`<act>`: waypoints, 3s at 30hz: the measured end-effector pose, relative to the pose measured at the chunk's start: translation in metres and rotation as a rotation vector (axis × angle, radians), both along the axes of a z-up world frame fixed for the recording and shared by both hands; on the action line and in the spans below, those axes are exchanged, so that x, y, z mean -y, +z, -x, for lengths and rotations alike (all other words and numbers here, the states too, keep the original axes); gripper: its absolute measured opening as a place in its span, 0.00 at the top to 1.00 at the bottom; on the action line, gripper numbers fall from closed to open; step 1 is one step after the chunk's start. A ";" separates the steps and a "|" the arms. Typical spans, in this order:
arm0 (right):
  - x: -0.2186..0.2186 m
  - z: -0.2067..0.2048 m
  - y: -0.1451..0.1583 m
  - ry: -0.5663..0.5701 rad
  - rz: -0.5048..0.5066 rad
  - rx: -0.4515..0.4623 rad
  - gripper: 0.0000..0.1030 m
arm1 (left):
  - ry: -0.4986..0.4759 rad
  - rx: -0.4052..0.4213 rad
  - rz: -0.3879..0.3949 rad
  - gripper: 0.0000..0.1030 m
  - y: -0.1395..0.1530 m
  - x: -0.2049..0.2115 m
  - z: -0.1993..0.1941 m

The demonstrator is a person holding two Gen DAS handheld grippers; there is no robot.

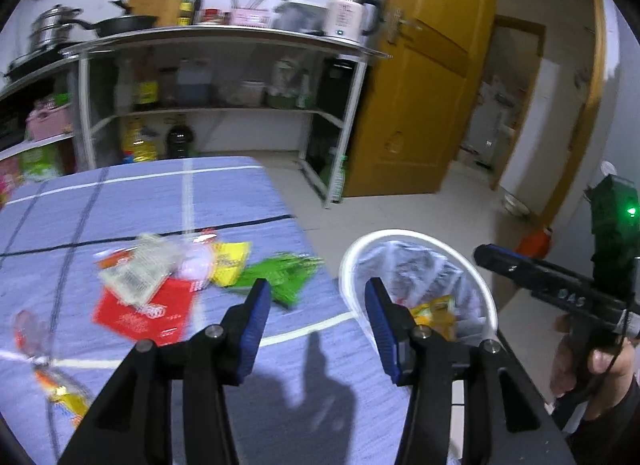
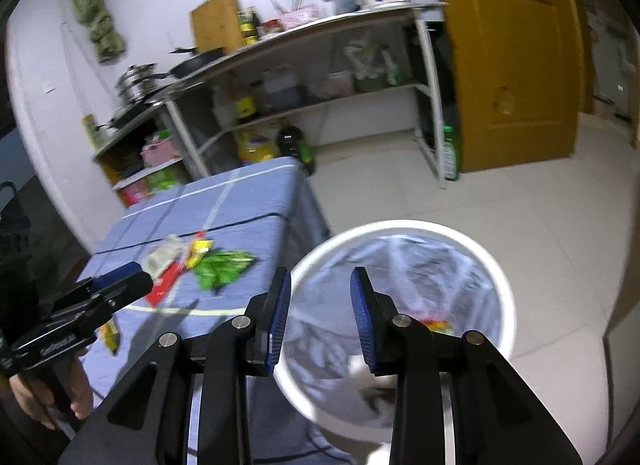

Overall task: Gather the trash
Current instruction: 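Grasp the clear plastic cup with the left tool while the right tool grasps the pink cup, then carry both plastic cups over the bin and open both tools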

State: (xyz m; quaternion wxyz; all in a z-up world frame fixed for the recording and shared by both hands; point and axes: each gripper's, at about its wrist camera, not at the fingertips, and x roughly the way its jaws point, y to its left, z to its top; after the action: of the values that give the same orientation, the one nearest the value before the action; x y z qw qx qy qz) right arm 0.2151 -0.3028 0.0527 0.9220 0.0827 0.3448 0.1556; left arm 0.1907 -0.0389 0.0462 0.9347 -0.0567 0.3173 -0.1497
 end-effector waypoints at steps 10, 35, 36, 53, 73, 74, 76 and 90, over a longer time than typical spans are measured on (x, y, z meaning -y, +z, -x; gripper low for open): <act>-0.076 -0.016 -0.012 0.166 0.018 -0.023 0.69 | 0.226 -0.006 -0.015 0.49 -0.017 -0.097 0.030; -0.177 -0.075 -0.037 0.326 0.151 -0.072 0.49 | 0.401 -0.170 -0.057 0.36 -0.067 -0.189 -0.004; -0.180 -0.078 -0.038 0.325 0.156 -0.080 0.49 | 0.402 -0.179 -0.059 0.36 -0.068 -0.190 -0.005; -0.258 -0.091 -0.052 0.507 0.380 -0.010 0.49 | 0.352 -0.187 -0.016 0.54 -0.067 -0.195 0.001; -0.247 -0.105 -0.041 0.433 0.273 -0.026 0.70 | 0.328 -0.121 0.000 0.54 -0.050 -0.199 0.012; -0.242 -0.103 -0.037 0.428 0.251 -0.019 0.70 | 0.326 -0.113 -0.003 0.54 -0.048 -0.197 0.013; -0.236 -0.100 -0.032 0.426 0.223 -0.012 0.71 | 0.325 -0.103 0.002 0.55 -0.044 -0.195 0.012; -0.187 -0.067 -0.003 0.372 0.131 0.018 0.71 | 0.208 -0.038 0.043 0.55 -0.020 -0.141 -0.003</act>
State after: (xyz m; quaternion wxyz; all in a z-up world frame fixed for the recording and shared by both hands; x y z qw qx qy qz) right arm 0.2817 -0.1160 0.0492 0.8839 -0.0438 0.3551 0.3012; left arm 0.1932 0.1016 0.0259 0.9376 -0.1121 0.3242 -0.0573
